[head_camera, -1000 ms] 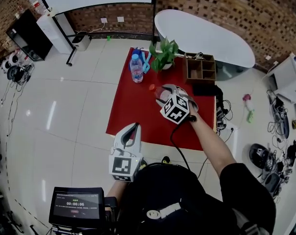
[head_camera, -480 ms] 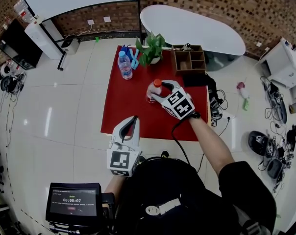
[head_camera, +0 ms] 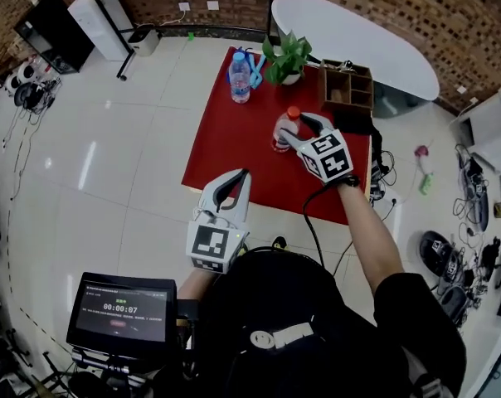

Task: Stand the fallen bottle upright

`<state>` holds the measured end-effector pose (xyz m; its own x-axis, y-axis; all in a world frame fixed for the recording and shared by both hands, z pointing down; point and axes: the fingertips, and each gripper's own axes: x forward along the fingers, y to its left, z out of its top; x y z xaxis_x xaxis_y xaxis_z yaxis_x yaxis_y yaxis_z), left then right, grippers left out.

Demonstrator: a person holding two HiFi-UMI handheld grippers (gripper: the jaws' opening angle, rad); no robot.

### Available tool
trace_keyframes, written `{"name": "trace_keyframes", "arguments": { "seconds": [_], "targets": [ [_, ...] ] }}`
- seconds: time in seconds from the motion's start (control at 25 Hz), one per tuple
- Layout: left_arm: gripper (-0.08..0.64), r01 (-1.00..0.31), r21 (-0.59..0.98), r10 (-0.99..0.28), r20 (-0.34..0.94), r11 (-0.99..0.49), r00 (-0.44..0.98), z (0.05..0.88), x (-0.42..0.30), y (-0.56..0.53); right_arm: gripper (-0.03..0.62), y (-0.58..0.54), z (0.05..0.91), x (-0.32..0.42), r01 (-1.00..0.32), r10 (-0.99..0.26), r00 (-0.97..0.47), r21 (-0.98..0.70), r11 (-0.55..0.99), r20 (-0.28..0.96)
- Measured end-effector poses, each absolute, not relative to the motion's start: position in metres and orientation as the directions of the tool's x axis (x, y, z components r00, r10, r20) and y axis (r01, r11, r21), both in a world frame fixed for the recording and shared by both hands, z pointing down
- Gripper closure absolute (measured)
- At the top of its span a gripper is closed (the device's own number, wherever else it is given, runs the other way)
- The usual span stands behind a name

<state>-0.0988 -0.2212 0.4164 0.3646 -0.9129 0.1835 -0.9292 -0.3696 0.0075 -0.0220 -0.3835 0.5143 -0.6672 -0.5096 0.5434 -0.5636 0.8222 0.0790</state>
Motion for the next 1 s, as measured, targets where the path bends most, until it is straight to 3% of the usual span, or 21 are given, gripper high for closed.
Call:
{"name": "trace_keyframes", "arguments": {
  "seconds": [0.16,0.28,0.32,0.36,0.4,0.6,1.0],
  "targets": [
    [0.557,-0.929,0.015,-0.914,0.172,-0.37,0.367,0.414,-0.098,-0.199,0.344,-0.364,0.484,-0.014,-0.597,-0.558,-0.678,0.084,0.798,0.479],
    [0.557,-0.925,0.019,-0.911,0.167,-0.38,0.378,0.414,-0.099,-0.192,0.346,-0.339,0.457,-0.002,-0.637,-0.583,-0.713,-0.013,0.77,0.39],
    [0.557,-0.923,0.022,-0.909,0.166,-0.383,0.381,0.413,-0.1,-0.19,0.404,-0.328,0.449,0.004,-0.658,-0.599,-0.718,-0.065,0.751,0.355],
    [0.558,-0.921,0.026,-0.908,0.164,-0.388,0.386,0.413,-0.101,-0.189,0.529,-0.317,0.444,0.01,-0.679,-0.619,-0.715,-0.108,0.727,0.325],
    [0.557,-0.918,0.03,-0.905,0.163,-0.394,0.394,0.412,-0.102,-0.187,0.589,-0.304,0.443,0.016,-0.694,-0.635,-0.708,-0.14,0.706,0.31],
    [0.557,-0.898,0.056,-0.883,0.165,-0.437,0.44,0.416,-0.109,-0.179,0.589,-0.243,0.468,0.019,-0.699,-0.61,-0.711,-0.252,0.67,0.35],
    [0.558,-0.87,0.107,-0.84,0.226,-0.481,0.492,0.448,-0.114,-0.151,0.588,-0.175,0.495,-0.005,-0.683,-0.561,-0.721,-0.28,0.675,0.406]
  ]
}}
